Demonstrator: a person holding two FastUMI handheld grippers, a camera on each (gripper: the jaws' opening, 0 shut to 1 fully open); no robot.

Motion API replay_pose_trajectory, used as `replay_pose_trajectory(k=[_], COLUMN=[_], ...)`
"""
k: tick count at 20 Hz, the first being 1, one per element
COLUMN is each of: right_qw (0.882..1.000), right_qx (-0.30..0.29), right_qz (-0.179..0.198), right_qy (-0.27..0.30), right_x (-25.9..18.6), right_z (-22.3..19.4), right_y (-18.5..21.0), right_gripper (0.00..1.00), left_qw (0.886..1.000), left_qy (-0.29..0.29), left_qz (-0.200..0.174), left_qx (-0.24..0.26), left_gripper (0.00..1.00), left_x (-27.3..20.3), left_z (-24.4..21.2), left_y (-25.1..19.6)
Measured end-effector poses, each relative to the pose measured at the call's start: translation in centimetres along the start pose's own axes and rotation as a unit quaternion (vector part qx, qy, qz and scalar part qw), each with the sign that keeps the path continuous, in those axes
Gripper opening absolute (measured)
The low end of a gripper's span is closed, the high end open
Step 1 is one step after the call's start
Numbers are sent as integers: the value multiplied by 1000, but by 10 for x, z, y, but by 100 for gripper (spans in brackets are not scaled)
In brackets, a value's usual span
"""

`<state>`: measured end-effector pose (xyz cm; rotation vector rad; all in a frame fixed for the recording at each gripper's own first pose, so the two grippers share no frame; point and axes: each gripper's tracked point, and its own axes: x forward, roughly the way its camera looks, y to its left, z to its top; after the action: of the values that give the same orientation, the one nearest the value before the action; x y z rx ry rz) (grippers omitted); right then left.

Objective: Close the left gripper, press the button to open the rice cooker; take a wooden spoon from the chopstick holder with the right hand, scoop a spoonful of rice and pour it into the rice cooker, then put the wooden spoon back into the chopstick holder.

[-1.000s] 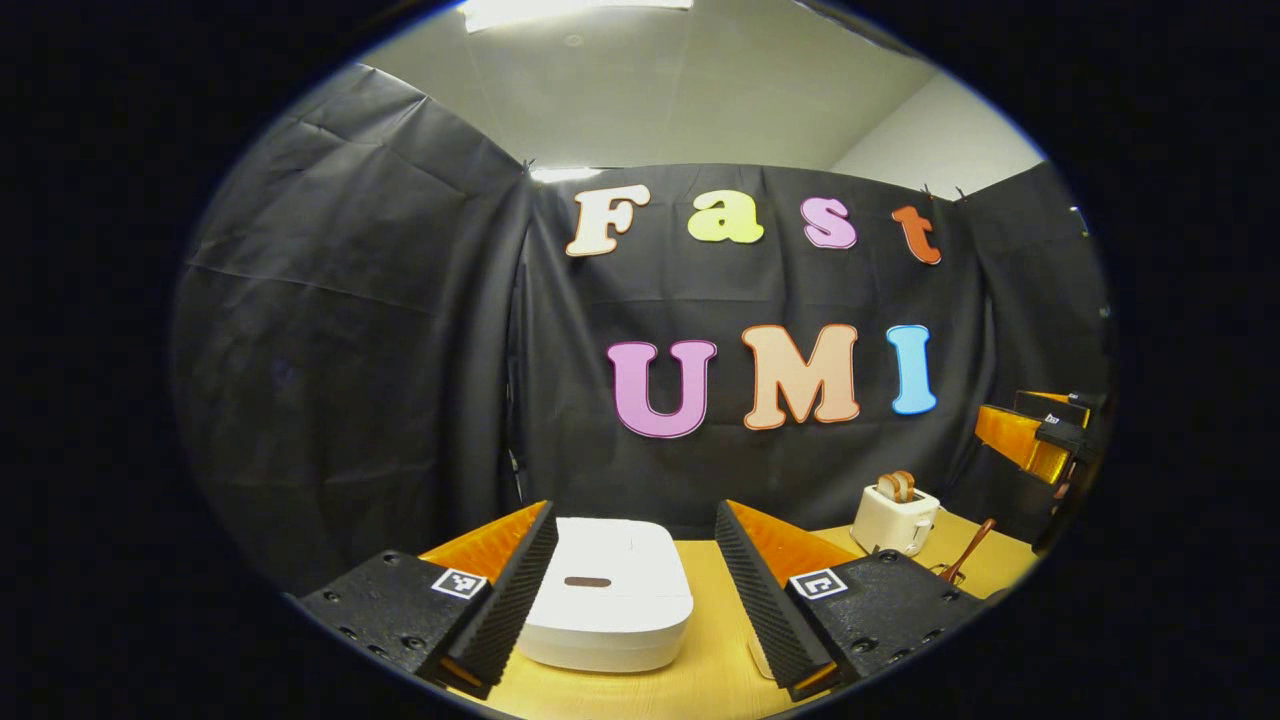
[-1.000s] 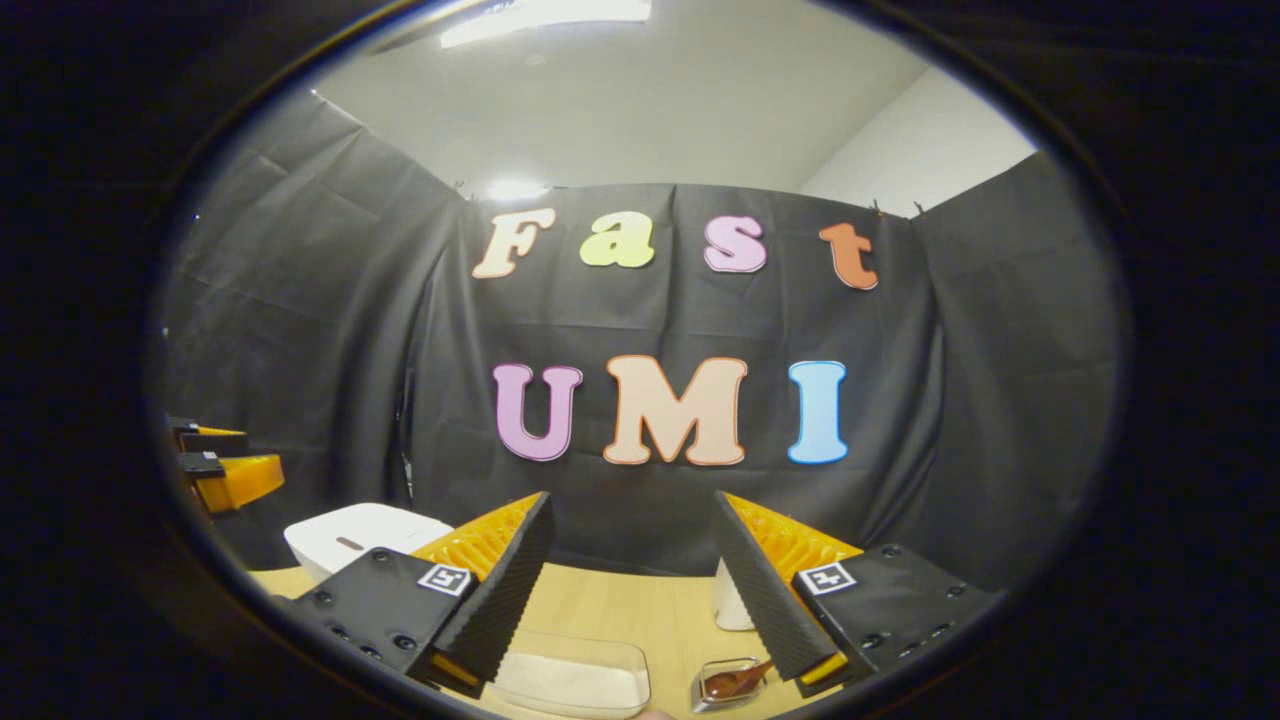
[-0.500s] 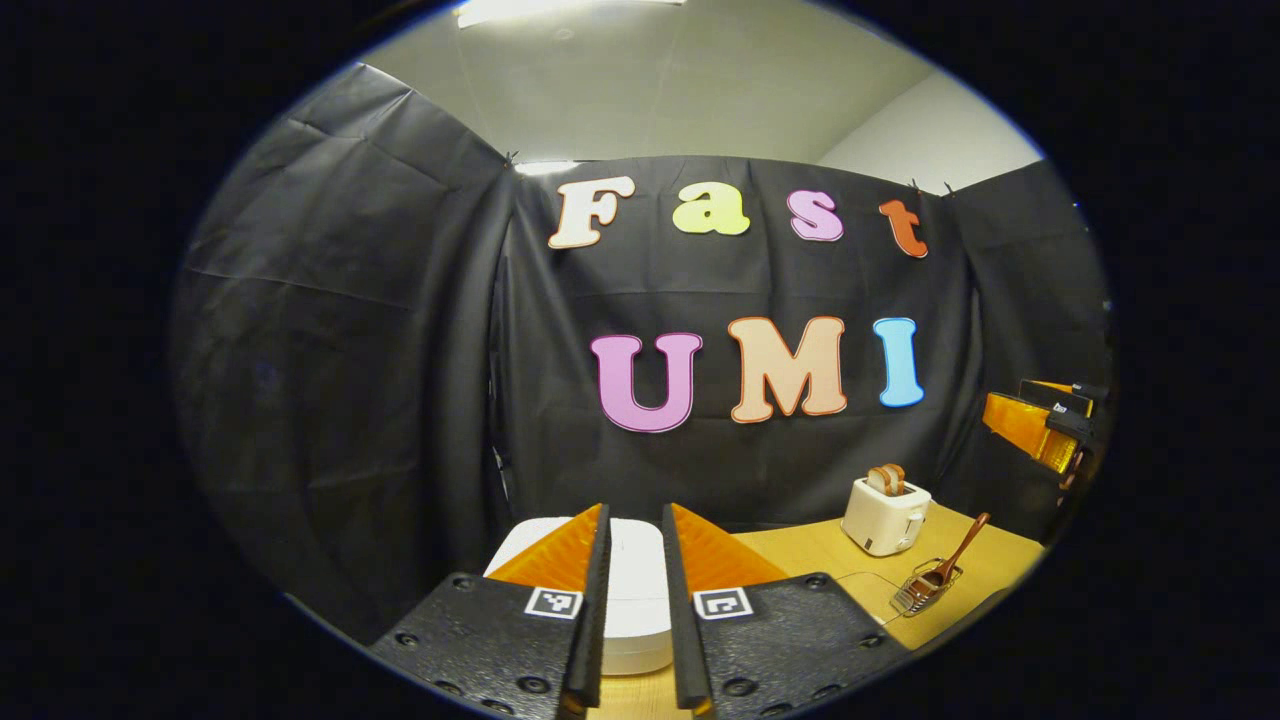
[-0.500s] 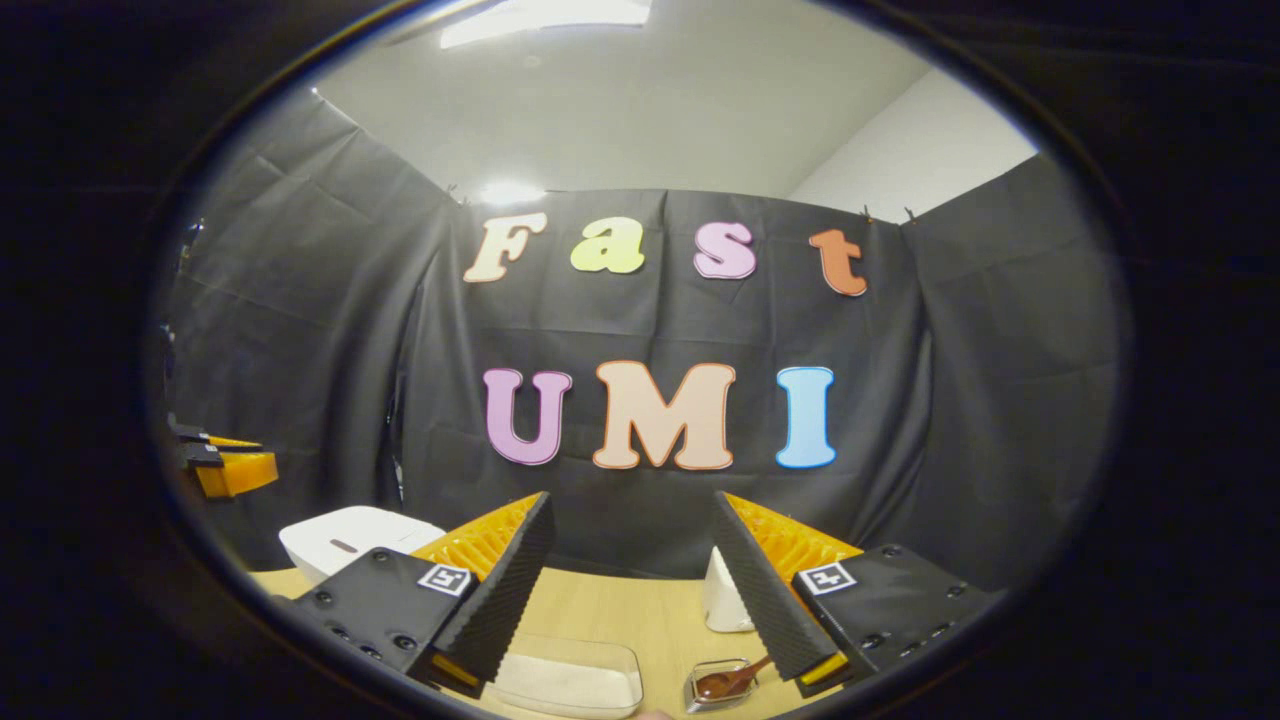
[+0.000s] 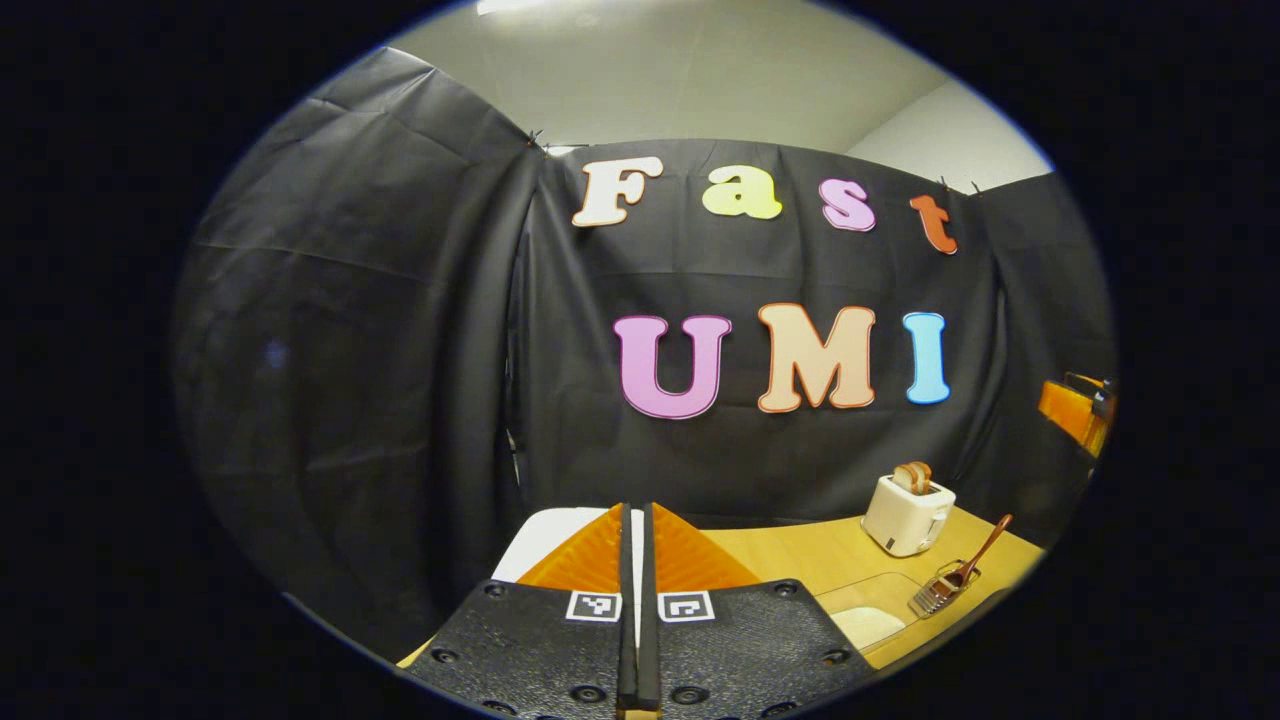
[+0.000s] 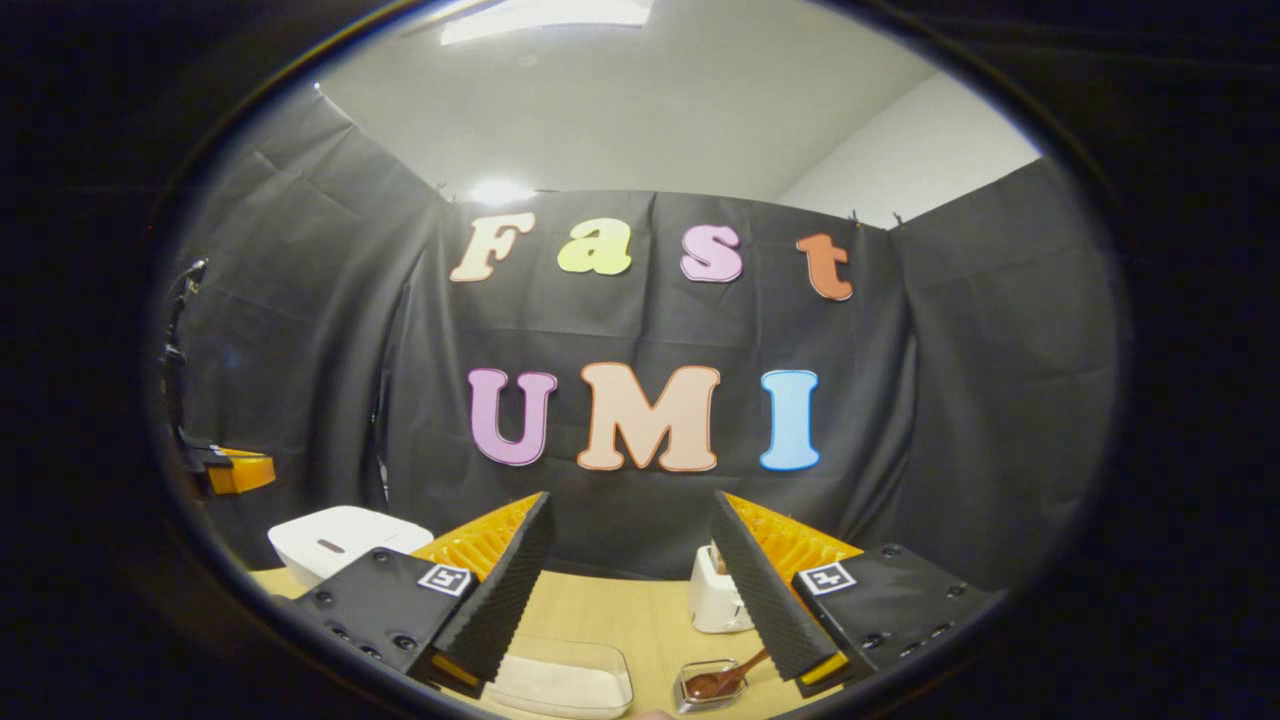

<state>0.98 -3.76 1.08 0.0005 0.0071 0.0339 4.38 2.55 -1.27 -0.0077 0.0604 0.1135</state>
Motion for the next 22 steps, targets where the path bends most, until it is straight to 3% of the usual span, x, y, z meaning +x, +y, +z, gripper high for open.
replay_pose_trajectory(k=[7, 22], right_qw=[1000, 998], right_qx=[-12, -48], right_qz=[-16, -40], right_qy=[3, 5], right_x=[-1, -2], right_z=[2, 7], right_y=[-6, -21], right_gripper=[100, 100], left_qw=[999, 993], left_qy=[30, 115], left_qz=[-15, -11], left_qx=[-12, -7], left_gripper=[0, 0], left_x=[31, 74], left_z=[-30, -113], left_y=[8, 24])
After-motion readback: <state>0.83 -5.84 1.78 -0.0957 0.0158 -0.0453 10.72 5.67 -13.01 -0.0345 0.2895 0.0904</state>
